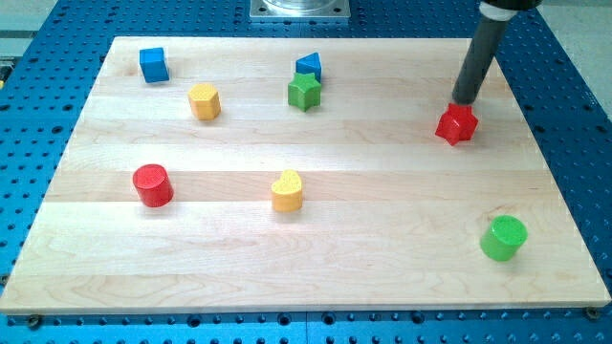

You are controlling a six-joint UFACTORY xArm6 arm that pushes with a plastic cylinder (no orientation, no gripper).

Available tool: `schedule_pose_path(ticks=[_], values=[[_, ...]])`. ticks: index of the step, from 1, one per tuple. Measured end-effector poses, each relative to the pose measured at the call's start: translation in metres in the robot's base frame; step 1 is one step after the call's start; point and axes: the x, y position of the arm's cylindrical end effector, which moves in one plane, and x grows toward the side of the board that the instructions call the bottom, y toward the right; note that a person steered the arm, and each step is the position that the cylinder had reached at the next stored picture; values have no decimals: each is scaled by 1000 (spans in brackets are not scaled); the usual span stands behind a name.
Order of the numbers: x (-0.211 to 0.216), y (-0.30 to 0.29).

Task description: Move the red star towards the green circle

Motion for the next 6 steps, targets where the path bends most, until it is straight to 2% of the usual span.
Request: schedule_pose_path(ticks=[1,2,3,4,5,6], values=[[59,-2],[1,-8],[49,-65],[68,8],[89,37],[123,3]])
